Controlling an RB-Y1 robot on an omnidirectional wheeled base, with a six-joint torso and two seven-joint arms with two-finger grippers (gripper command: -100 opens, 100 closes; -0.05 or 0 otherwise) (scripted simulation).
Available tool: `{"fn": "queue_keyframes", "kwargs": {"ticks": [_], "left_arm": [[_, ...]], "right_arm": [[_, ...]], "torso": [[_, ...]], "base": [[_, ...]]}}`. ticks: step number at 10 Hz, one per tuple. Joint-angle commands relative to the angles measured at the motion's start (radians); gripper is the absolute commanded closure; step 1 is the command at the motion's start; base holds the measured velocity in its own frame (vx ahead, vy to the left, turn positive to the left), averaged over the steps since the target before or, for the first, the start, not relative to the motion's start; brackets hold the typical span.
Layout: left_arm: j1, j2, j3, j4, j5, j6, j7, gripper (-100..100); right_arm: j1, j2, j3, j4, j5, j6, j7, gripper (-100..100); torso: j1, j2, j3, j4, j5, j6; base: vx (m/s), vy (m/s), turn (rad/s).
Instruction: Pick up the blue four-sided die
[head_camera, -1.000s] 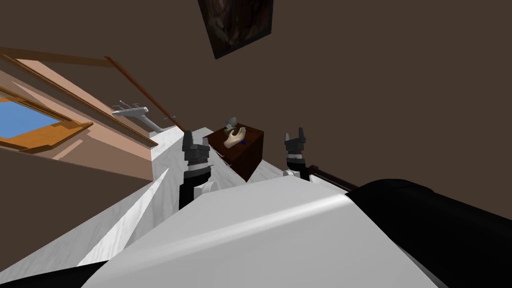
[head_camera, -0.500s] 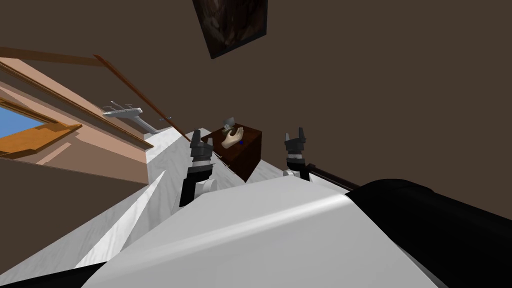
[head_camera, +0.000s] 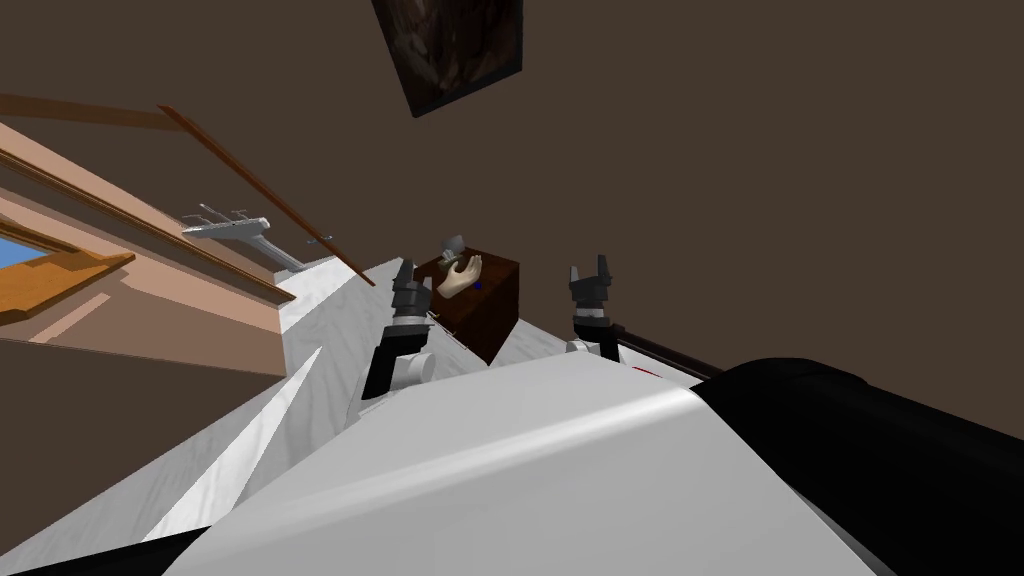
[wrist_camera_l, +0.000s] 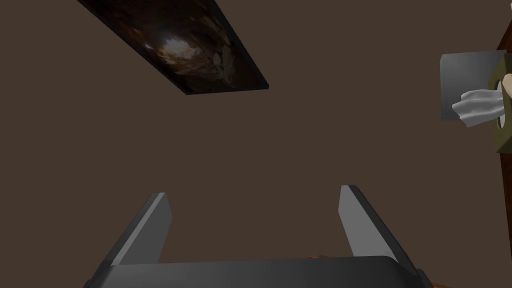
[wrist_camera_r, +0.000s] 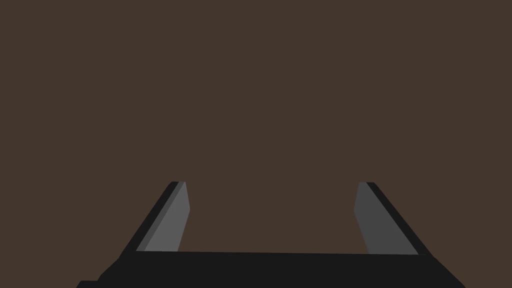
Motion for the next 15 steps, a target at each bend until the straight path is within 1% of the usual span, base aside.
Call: {"fn": "queue_keyframes", "kwargs": {"ticks": [1,2,3,4,5,6,7,8,9,10,11,12,13,14,15], "left_arm": [[-0.005,0.0,0.0,-0.007,-0.001,0.038,0.0,-100],[-0.033,0.007,-0.001,0.004,-0.003,0.07,0.004,-100],[-0.033,0.007,-0.001,0.004,-0.003,0.095,0.004,-100],[-0.033,0.007,-0.001,0.004,-0.003,0.104,0.004,-100],[-0.062,0.011,-0.001,0.015,-0.005,0.143,0.008,-100],[-0.062,0.011,-0.001,0.015,-0.005,0.169,0.008,-100],[-0.093,0.014,0.0,0.027,-0.008,0.198,0.012,-100],[-0.093,0.014,0.0,0.027,-0.008,0.228,0.012,-100],[-0.093,0.014,0.0,0.027,-0.008,0.244,0.012,-100],[-0.125,0.016,0.001,0.04,-0.011,0.282,0.016,-100],[-0.125,0.016,0.001,0.04,-0.011,0.308,0.016,-100],[-0.125,0.016,0.001,0.04,-0.011,0.318,0.016,-100],[-0.157,0.016,0.003,0.054,-0.014,0.357,0.02,-100],[-0.157,0.016,0.003,0.054,-0.014,0.385,0.02,-100],[-0.19,0.016,0.007,0.069,-0.017,0.416,0.024,-100]], "right_arm": [[0.0,0.0,0.0,0.0,0.0,0.0,0.0,0],[0.0,0.0,0.0,0.0,0.0,0.0,0.0,0],[0.0,0.0,0.0,0.0,0.0,0.0,0.0,0],[0.0,0.0,0.0,0.0,0.0,0.0,0.0,0],[0.0,0.0,0.0,0.0,0.0,0.0,0.0,0],[0.0,0.0,0.0,0.0,0.0,0.0,0.0,0],[0.0,0.0,0.0,0.0,0.0,0.0,0.0,0],[0.0,0.0,0.0,0.0,0.0,0.0,0.0,0],[0.0,0.0,0.0,0.0,0.0,0.0,0.0,0],[0.0,0.0,0.0,0.0,0.0,0.0,0.0,0],[0.0,0.0,0.0,0.0,0.0,0.0,0.0,0],[0.0,0.0,0.0,0.0,0.0,0.0,0.0,0],[0.0,0.0,0.0,0.0,0.0,0.0,0.0,0],[0.0,0.0,0.0,0.0,0.0,0.0,0.0,0],[0.0,0.0,0.0,0.0,0.0,0.0,0.0,0]], "torso": [[0.0,0.0,0.0,0.0,0.0,0.0],[0.001,0.0,0.0,0.0,0.0,0.0],[0.0,0.0,0.0,0.0,0.0,0.0],[0.0,0.0,0.0,0.0,0.0,0.0],[0.001,0.0,0.0,0.0,0.0,0.0],[0.0,0.0,0.0,0.0,0.0,0.0],[0.0,0.0,0.0,0.0,0.0,0.0],[0.0,0.0,0.0,0.0,0.0,0.0],[0.0,0.0,0.0,0.0,0.0,0.0],[0.001,0.0,0.0,0.0,0.0,0.0],[0.0,0.0,0.0,0.0,0.0,0.0],[0.0,0.0,0.0,0.0,0.0,0.0],[0.001,0.0,0.0,0.0,0.0,0.0],[0.0,0.0,0.0,0.0,0.0,0.0],[0.0,0.0,0.0,0.0,0.0,0.0]], "base": [[-0.003,-0.007,0.003],[-0.004,-0.014,-0.097],[-0.006,-0.015,-0.059],[-0.004,-0.008,0.009],[-0.011,-0.02,-0.114],[-0.008,-0.019,-0.049],[-0.004,-0.025,-0.109],[-0.003,-0.021,-0.052],[-0.003,-0.009,0.018],[-0.011,-0.019,-0.092],[-0.008,-0.017,-0.075],[0.0,-0.006,-0.002],[0.001,-0.017,-0.115],[-0.001,-0.015,-0.062],[-0.005,-0.022,-0.114]]}}
